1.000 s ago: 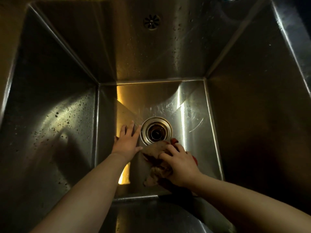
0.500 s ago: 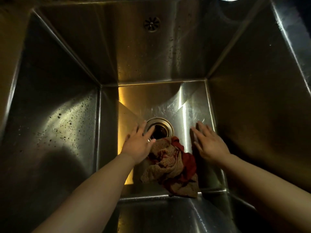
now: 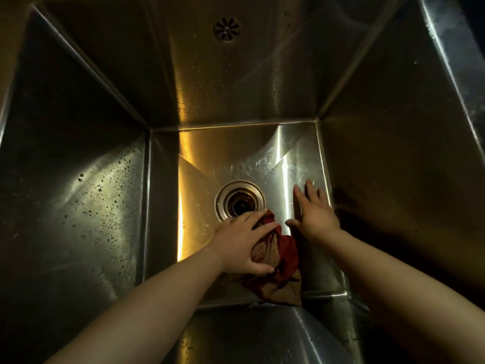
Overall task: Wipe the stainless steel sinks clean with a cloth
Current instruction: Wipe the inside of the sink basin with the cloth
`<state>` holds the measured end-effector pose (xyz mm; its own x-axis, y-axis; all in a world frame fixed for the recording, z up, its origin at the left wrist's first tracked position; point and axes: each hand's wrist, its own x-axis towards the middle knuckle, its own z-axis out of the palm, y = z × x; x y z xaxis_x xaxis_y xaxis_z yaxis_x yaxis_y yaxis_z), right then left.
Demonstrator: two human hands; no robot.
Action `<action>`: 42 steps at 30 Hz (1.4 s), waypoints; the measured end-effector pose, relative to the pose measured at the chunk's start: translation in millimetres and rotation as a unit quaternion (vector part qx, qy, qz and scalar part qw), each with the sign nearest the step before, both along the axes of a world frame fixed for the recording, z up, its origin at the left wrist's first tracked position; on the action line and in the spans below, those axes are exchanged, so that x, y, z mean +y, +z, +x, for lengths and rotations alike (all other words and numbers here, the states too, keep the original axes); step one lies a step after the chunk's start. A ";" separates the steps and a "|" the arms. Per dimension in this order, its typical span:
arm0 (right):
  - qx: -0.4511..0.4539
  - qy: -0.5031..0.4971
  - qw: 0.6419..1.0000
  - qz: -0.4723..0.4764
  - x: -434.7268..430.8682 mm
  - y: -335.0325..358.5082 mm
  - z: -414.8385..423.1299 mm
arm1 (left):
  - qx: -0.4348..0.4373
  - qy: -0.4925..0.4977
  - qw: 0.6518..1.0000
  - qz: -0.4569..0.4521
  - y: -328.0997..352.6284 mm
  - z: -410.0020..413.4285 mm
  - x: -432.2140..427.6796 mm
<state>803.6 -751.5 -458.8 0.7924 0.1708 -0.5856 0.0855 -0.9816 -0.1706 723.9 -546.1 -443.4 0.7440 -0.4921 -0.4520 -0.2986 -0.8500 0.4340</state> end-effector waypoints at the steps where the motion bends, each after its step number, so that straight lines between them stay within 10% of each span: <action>1: -0.001 0.000 1.000 0.000 0.1 0.1 -0.3 | 0.003 0.008 1.000 -0.001 -0.2 -0.5 -2.7; 42: -0.032 0.027 0.999 -0.005 37.2 -0.5 -23.6 | -0.053 0.225 0.956 0.182 -10.1 42.6 67.4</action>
<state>780.0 -714.3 -459.3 0.8183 0.2076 -0.5359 0.1478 -0.9771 -0.1528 766.6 -478.7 -453.5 0.8946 0.0633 -0.4423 0.1064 -0.9916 0.0734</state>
